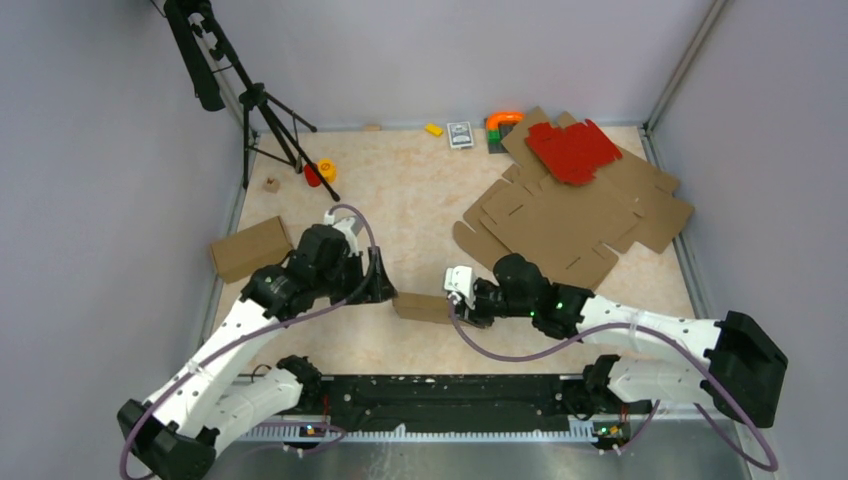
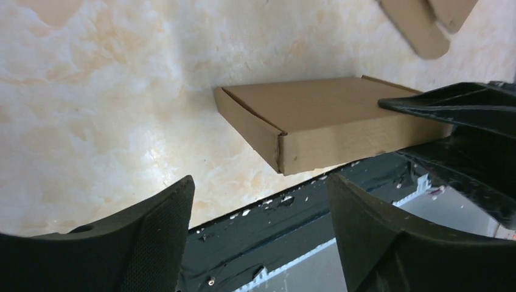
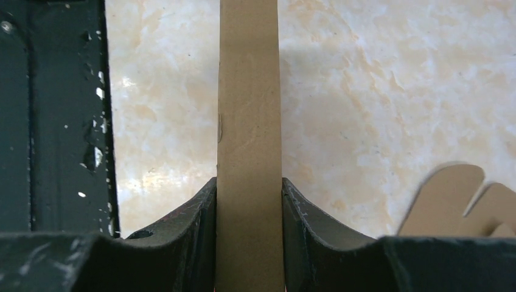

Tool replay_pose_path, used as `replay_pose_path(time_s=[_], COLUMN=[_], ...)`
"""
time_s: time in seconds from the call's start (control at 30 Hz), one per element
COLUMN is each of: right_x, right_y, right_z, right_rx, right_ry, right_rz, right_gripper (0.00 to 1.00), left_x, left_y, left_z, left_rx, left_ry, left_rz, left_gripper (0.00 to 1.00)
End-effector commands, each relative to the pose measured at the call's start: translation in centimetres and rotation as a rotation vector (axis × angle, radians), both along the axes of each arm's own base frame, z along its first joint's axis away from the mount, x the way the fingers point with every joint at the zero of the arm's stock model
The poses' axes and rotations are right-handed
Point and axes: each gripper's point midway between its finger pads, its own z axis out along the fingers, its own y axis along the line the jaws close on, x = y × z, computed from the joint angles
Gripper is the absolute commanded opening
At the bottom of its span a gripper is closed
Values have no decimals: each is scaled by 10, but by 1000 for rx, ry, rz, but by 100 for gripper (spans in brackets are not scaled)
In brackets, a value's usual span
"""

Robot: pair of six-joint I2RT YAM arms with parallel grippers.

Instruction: Fold the paper box

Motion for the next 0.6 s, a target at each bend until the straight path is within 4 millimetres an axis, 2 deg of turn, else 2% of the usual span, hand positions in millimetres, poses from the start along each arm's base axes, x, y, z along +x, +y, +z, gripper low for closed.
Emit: replay_pose_path(time_s=[0.0, 0.1, 0.23, 0.33, 0.5, 0.57], right_x=[15, 18, 18, 23, 30, 30], right_y=[7, 9, 10, 6, 2, 2], right_z=[21, 31, 41, 50, 76, 87], right_rx=[-24, -25, -43, -54, -12, 2], right_ry=[-137, -206, -325, -417, -569, -635], right_rz=[20, 42, 83, 84, 42, 41], right_gripper=[17, 17, 17, 16, 16, 15], left_x=[10, 9, 10, 8, 6, 9], left_y=[12, 13, 9, -3, -23, -26], left_z=[42, 58, 74, 80, 73, 72], left_rx=[-35, -102, -248, -378, -562, -618], left_ry=[-124, -156, -150, -77, 133, 163], left_rz=[48, 84, 185, 223, 303, 334], left_gripper=[84, 98, 99, 99, 99, 99])
